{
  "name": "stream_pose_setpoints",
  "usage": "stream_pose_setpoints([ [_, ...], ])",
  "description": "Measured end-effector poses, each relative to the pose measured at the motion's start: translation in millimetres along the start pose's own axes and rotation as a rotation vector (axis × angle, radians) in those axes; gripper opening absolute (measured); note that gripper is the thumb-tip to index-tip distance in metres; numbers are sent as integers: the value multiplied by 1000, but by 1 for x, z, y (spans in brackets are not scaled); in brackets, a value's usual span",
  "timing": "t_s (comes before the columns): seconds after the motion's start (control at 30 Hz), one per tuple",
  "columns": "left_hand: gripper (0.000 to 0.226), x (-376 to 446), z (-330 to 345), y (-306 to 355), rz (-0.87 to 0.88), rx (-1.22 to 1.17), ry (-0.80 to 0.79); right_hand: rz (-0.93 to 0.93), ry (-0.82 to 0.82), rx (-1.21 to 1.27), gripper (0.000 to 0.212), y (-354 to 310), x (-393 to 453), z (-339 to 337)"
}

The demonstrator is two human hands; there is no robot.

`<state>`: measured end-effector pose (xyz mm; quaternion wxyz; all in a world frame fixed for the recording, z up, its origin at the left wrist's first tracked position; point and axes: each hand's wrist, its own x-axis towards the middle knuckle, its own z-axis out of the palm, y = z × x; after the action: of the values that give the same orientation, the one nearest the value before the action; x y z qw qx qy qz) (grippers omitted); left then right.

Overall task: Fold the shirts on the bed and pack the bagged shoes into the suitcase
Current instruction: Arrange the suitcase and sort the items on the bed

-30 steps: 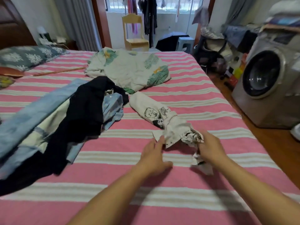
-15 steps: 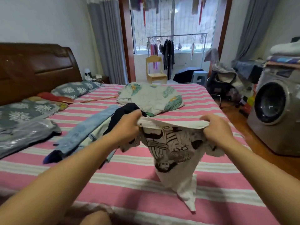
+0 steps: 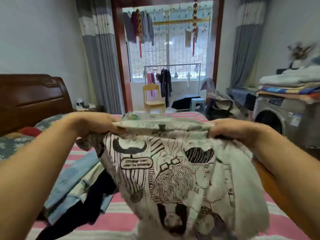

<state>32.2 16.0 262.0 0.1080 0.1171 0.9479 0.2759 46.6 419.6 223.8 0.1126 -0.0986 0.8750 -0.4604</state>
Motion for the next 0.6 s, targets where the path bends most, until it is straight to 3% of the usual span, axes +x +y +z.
stream_pose_setpoints([
  [0.07, 16, 37, 14, -27, -86, 152, 98, 131, 4, -569, 23, 26, 46, 7],
  [0.13, 13, 77, 36, -50, -132, 291, 138, 182, 45, -863, 20, 67, 94, 11],
  [0.2, 13, 117, 47, -57, -131, 333, 264, 193, 184, -929, 27, 80, 130, -4],
  [0.27, 16, 146, 25, -37, -78, 337, 524, 185, 393, -975, 28, 53, 146, -37],
  [0.37, 10, 168, -58, 26, 77, 271, 933, 75, 807, -889, 18, -26, 152, -115],
  [0.47, 17, 160, -128, 88, 213, 197, 1134, -25, 1173, -848, 19, -94, 127, -166],
  [0.53, 22, 149, -146, 101, 266, 180, 1138, -14, 1182, -868, 16, -114, 111, -176],
  [0.6, 23, 133, -139, 96, 302, 157, 1055, 10, 1029, -966, 11, -111, 93, -167],
])
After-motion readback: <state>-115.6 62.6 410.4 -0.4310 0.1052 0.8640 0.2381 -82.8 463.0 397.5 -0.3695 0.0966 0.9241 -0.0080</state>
